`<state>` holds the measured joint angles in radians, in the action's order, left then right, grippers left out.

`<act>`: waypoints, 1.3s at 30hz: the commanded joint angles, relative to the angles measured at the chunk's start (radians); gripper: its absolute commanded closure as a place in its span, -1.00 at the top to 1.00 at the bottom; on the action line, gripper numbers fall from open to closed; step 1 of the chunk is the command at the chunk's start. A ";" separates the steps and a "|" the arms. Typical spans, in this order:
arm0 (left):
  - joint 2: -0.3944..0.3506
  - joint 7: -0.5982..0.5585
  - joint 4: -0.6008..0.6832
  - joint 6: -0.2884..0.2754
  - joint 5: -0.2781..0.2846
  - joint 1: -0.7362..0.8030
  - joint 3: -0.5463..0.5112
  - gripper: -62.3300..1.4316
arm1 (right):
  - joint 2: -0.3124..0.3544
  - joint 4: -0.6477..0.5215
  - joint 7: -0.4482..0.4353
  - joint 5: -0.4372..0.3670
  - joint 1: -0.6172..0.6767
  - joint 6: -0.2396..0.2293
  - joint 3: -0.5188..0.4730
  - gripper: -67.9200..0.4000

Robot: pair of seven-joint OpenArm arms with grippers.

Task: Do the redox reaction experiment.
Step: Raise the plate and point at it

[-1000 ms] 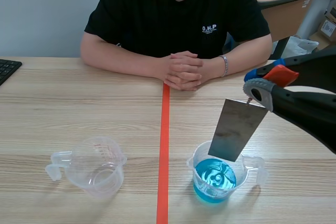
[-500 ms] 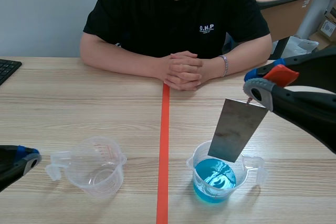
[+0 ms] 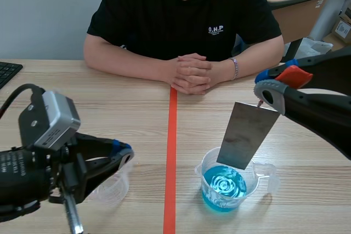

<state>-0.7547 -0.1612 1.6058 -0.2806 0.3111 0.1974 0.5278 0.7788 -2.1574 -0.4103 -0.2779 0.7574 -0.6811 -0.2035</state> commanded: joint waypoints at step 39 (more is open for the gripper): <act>0.295 0.079 -0.188 0.004 -0.129 -0.282 0.257 -0.80 | 0.013 -0.017 -0.015 -0.022 -0.001 0.003 -0.008 -0.94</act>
<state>-0.4660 -0.0639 1.3979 -0.2783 0.1757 -0.0803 0.7788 0.7788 -2.1574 -0.4103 -0.2810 0.7574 -0.6811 -0.2035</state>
